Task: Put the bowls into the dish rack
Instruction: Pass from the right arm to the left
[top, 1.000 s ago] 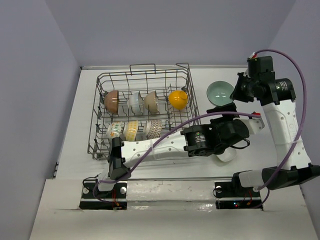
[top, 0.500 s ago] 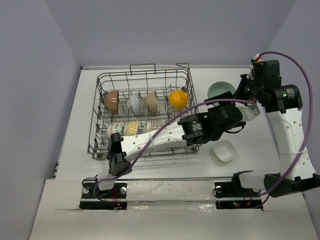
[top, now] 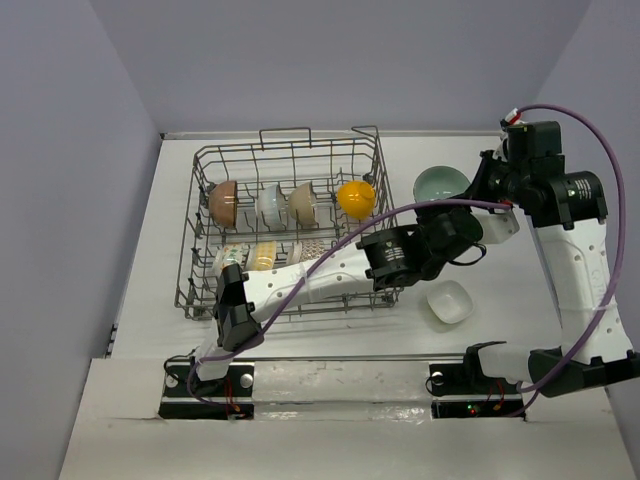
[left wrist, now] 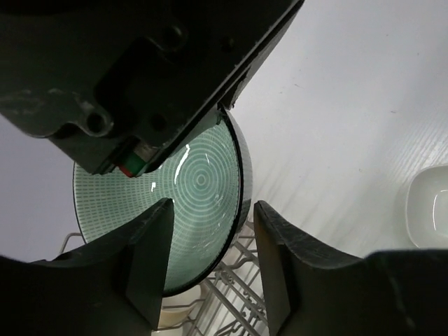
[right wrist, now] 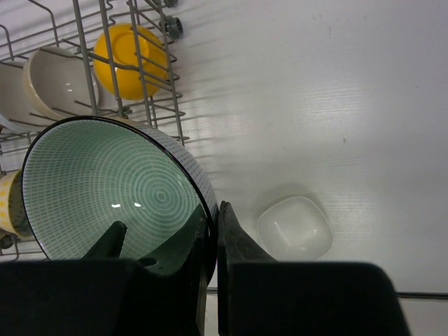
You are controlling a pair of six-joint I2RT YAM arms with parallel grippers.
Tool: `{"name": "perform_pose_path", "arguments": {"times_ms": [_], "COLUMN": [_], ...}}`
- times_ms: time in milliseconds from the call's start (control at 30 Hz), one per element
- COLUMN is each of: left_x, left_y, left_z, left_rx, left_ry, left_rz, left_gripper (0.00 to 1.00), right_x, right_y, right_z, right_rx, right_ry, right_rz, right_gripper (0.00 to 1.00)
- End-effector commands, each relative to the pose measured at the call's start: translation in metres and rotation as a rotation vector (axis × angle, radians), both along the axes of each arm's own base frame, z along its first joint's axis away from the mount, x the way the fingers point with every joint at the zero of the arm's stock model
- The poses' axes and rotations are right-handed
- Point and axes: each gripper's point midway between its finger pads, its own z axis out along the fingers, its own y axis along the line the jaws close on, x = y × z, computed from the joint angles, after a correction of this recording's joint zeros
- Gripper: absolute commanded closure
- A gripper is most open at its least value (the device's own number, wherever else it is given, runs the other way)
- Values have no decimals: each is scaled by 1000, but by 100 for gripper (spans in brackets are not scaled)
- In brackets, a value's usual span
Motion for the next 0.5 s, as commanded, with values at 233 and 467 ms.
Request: {"name": "perform_pose_path", "arguments": {"times_ms": [233,467], "left_x": [-2,-8], "left_y": [2,2], "left_z": [7,16], "left_rx": [-21,-47], "left_ry": [-12,4], "left_rz": [-28,-57], "left_gripper": [66,100], "right_x": [10,16], "right_y": [19,23], "right_z": [44,46], "right_rx": [86,101], "right_ry": [-150,-157], "right_rz": [67,74], "right_gripper": [99,99]}}
